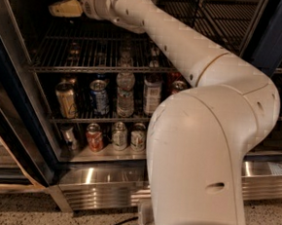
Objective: Pick pepsi can from top shelf of fridge
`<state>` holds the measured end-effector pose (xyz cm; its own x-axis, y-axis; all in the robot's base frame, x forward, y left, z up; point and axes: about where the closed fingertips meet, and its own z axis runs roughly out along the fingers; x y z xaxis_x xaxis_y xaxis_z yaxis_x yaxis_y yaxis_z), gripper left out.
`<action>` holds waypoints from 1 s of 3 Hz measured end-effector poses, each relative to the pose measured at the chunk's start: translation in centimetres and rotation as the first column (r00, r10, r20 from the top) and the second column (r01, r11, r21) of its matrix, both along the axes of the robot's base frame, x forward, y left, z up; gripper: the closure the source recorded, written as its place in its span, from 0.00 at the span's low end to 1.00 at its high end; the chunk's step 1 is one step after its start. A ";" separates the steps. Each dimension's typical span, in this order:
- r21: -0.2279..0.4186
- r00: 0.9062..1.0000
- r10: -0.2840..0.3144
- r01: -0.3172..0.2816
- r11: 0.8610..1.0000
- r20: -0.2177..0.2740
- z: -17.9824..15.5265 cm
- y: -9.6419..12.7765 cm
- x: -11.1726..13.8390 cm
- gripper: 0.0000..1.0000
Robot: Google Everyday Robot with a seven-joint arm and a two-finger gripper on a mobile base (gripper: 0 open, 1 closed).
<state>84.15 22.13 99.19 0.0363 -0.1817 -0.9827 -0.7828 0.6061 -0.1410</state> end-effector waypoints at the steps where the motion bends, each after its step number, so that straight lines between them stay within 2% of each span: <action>1: -0.010 1.000 0.005 -0.005 1.000 0.009 0.2 0.3 1.1 0.00; 3: -0.054 0.998 0.055 -0.055 0.997 -0.006 -0.8 2.3 3.2 0.00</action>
Offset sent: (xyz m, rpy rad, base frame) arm 0.0364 0.0104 0.0033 -0.0396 -0.0099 0.0342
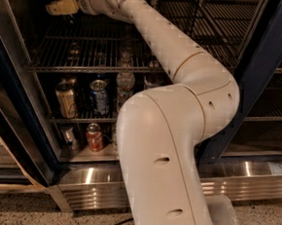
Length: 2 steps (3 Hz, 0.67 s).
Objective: Pick pepsi can from top shelf of fridge
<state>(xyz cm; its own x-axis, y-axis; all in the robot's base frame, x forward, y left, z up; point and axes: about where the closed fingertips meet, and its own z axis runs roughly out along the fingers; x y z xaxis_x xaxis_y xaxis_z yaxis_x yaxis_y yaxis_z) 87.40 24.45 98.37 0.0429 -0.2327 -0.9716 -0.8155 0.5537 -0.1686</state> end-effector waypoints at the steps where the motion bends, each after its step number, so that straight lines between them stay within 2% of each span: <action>1: -0.007 1.000 0.010 -0.010 1.000 -0.008 -0.6 0.2 0.6 0.00; 2: -0.010 1.000 0.011 -0.011 1.000 -0.014 -1.4 -1.5 2.1 0.00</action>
Offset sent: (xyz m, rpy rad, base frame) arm 0.0329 -0.0229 -0.0110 0.0007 0.0204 -0.0012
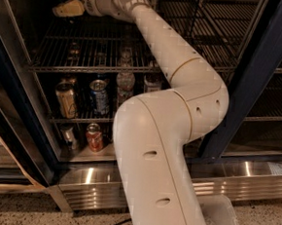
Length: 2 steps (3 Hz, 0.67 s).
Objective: Pick pepsi can from top shelf of fridge
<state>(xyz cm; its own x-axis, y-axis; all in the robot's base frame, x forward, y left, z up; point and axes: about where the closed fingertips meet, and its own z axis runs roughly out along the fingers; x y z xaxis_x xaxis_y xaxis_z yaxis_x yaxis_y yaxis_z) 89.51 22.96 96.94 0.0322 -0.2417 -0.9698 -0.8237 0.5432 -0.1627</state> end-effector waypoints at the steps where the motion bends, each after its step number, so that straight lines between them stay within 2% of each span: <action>1: -0.008 1.000 0.012 -0.012 1.000 0.006 -0.1 -0.5 0.4 0.00; 2: -0.017 0.999 0.028 -0.028 0.999 0.018 0.0 -0.4 0.4 0.00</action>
Offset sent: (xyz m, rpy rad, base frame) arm 0.0174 -0.0106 0.0105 -0.0268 -0.0384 0.0400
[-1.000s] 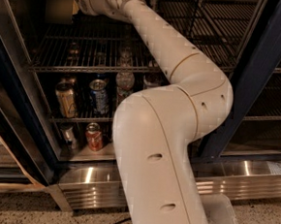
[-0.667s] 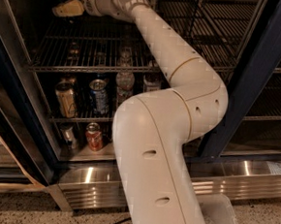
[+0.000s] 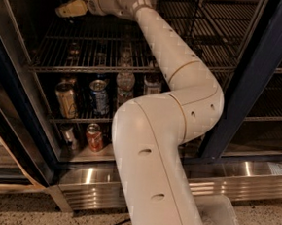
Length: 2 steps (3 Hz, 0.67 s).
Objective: Pick pepsi can from top shelf of fridge
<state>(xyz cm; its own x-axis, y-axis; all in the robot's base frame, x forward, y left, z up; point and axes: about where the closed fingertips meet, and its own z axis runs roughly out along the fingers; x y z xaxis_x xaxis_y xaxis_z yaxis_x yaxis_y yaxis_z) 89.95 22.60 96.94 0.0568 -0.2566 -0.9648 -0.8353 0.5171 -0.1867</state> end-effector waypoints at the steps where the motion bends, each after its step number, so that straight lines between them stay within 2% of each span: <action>1: -0.001 0.999 0.032 -0.032 0.999 0.002 0.0 0.6 -0.2 0.00; 2: -0.004 0.998 0.066 -0.066 0.998 0.002 0.0 1.3 -0.5 0.00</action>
Offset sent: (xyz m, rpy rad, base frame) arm 0.0182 0.0136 0.0150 -0.0065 -0.0069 0.0977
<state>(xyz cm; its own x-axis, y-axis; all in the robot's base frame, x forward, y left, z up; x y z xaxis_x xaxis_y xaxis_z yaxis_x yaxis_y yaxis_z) 89.43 23.93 96.91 0.0754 -0.2562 -0.9637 -0.8671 0.4604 -0.1903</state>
